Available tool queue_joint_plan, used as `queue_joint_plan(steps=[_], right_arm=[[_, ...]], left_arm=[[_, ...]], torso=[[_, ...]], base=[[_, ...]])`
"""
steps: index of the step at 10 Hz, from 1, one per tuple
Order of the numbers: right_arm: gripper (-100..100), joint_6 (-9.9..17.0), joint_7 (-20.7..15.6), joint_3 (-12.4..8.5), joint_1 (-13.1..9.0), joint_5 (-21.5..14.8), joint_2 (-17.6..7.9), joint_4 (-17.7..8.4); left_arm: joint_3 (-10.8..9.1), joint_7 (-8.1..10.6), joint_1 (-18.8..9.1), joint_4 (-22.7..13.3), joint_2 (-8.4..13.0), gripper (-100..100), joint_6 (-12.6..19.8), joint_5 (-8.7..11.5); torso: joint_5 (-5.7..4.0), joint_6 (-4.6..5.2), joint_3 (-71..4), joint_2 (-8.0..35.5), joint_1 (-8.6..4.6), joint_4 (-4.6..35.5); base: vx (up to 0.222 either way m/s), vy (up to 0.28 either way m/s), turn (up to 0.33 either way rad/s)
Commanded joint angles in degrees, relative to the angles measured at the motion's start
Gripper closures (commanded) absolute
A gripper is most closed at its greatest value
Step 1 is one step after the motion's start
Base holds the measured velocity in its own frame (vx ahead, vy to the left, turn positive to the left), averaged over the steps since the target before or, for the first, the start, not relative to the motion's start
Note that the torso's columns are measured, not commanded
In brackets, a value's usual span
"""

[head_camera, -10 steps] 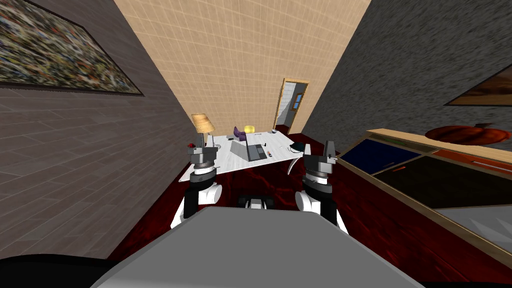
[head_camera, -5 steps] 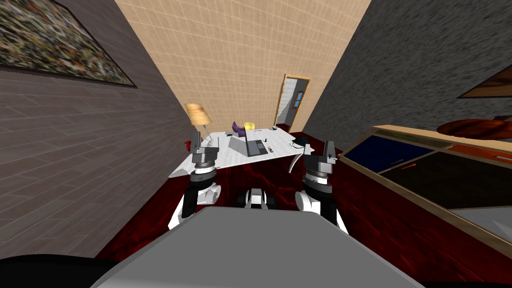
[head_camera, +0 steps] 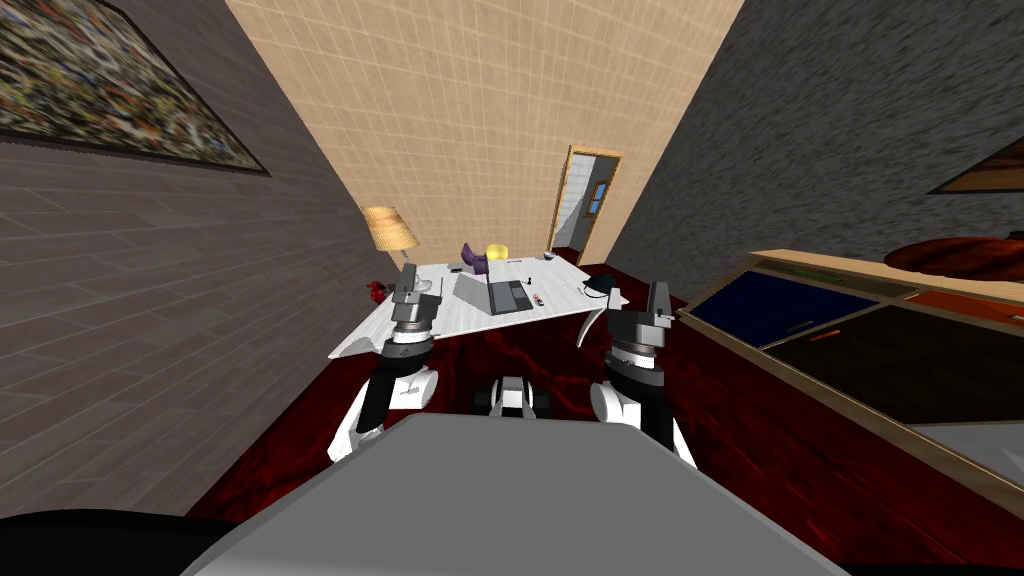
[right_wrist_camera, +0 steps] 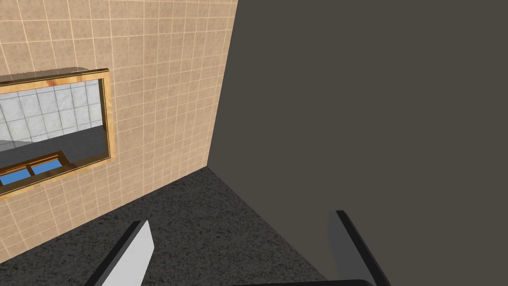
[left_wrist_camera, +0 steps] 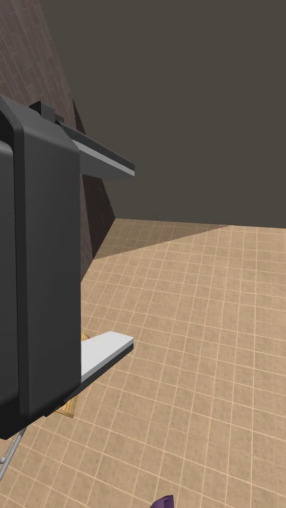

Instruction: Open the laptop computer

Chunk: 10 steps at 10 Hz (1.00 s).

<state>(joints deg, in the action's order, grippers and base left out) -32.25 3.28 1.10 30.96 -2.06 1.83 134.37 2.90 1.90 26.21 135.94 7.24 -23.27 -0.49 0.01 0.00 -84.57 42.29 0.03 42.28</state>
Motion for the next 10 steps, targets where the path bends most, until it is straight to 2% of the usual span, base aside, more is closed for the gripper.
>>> queue_joint_plan(steps=[1,3,4,10], right_arm=[[0,0.0,0.0,0.0,0.0,0.0,0.0,0.0],[0,0.0,0.0,0.0,0.0,0.0,0.0,0.0],[0,0.0,0.0,0.0,0.0,0.0,0.0,0.0],[0,0.0,0.0,0.0,0.0,0.0,0.0,0.0]], left_arm=[[-0.58,-0.54,-0.9,-0.1,0.5,-100,4.5,-0.3],[-0.93,-0.97,-1.3,-0.1,0.6,-100,7.6,-0.5],[-0.93,-0.97,-1.3,-0.1,0.6,-100,7.8,-0.5],[-1.88,-2.12,-2.4,-0.2,0.0,-100,16.6,-1.1]], torso=[[0.00,0.00,0.0,0.0,-0.01,0.0],[-0.03,0.00,0.0,0.0,-0.07,0.0],[-0.01,0.00,0.0,0.0,-0.03,0.0],[-0.01,0.00,0.0,0.0,-0.03,0.0]], base=[[0.037,-0.059,0.010],[0.044,-0.058,0.014],[0.027,-0.038,0.004],[0.028,-0.047,0.010]])
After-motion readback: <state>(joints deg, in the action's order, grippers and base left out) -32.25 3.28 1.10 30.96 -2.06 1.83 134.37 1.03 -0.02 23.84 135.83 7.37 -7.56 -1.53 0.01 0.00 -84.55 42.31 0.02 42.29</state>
